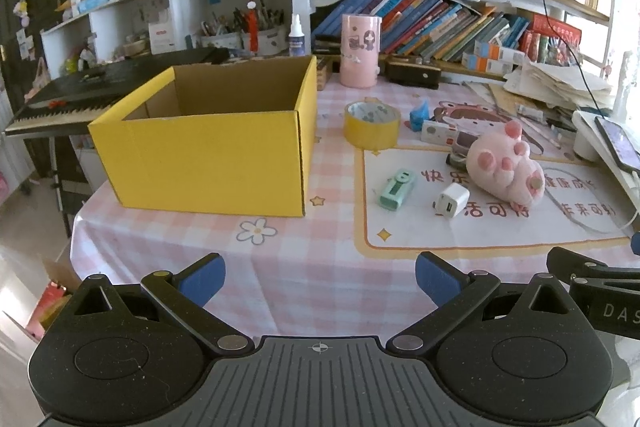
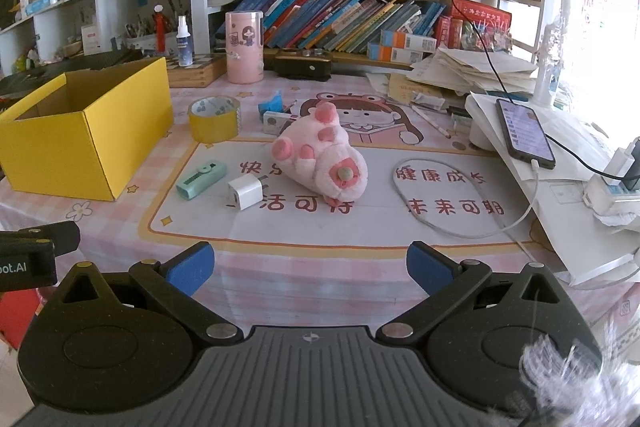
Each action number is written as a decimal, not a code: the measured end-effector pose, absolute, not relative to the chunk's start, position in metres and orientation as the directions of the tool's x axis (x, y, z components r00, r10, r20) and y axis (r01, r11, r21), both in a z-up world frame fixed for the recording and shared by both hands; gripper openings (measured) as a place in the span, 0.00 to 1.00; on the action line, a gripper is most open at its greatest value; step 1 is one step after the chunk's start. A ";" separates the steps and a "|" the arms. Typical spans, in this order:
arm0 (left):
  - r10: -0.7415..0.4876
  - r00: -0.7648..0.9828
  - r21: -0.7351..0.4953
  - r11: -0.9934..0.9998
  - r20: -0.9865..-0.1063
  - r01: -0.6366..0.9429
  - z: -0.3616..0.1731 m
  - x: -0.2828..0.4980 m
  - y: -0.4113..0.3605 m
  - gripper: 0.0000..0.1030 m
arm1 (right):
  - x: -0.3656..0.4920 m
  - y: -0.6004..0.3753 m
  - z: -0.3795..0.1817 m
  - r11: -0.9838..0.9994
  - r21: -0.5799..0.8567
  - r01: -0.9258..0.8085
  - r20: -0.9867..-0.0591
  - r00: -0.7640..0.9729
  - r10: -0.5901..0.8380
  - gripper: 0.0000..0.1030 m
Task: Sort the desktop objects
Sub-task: 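Move both tools forward toward the pink plush pig and white charger plug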
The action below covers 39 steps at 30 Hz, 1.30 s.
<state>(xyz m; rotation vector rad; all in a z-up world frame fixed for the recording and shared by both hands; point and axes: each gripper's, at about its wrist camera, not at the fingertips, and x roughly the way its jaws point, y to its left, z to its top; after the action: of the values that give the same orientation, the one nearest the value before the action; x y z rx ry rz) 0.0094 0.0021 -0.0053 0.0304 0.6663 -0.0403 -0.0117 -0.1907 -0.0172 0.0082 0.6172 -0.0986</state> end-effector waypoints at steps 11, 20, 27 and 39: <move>-0.040 0.783 0.017 0.998 -0.621 0.064 -0.006 0.012 -0.001 0.99 | -0.012 -0.192 -0.018 0.994 -0.027 0.105 -0.578 0.810 -0.101 1.00; -0.066 0.783 0.003 0.996 -0.618 0.086 -0.004 0.015 -0.005 0.99 | -0.013 -0.193 -0.019 0.994 -0.028 0.103 -0.576 0.811 -0.100 1.00; -0.064 0.782 0.003 0.997 -0.620 0.084 -0.003 0.018 -0.010 0.99 | -0.007 -0.197 -0.014 0.996 -0.035 0.084 -0.572 0.815 -0.089 1.00; -0.051 0.774 0.003 0.998 -0.632 0.068 -0.006 0.029 -0.025 0.99 | 0.007 -0.214 -0.015 0.996 -0.028 0.080 -0.585 0.807 -0.081 1.00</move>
<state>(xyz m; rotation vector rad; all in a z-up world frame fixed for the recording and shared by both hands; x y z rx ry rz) 0.0288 -0.0249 -0.0059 0.0261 0.6834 -0.0642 0.0075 -0.2143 -0.0149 -0.0023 0.6263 -0.0858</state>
